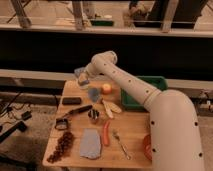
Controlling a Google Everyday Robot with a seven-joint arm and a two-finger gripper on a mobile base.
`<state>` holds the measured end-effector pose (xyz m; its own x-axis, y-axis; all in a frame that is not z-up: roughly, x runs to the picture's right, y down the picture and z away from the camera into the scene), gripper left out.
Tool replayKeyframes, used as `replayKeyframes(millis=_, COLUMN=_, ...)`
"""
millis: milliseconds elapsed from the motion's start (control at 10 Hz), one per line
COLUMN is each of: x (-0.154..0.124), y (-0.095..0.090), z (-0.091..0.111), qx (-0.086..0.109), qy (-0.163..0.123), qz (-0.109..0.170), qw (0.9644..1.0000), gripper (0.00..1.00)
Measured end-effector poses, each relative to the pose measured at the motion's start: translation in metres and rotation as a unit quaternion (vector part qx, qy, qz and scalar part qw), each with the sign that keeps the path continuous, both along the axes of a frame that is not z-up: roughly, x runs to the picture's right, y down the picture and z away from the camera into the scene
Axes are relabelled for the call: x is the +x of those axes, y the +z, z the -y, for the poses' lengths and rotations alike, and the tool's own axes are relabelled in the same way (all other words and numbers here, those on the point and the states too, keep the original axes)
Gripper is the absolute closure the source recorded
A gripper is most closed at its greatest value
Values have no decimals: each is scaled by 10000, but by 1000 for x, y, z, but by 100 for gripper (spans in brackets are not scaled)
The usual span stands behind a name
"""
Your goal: Place sponge in paper cup
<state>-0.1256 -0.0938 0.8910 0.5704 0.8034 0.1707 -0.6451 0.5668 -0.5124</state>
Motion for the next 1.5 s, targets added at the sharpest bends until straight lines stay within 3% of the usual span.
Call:
replayKeyframes(millis=700, x=-11, y=18, z=9, qx=53, qy=-165, qz=90, qw=9998, gripper=87)
replayKeyframes(millis=1500, x=-4, y=22, z=18, qx=203, qy=-233, qz=-32, qw=9995, gripper=87)
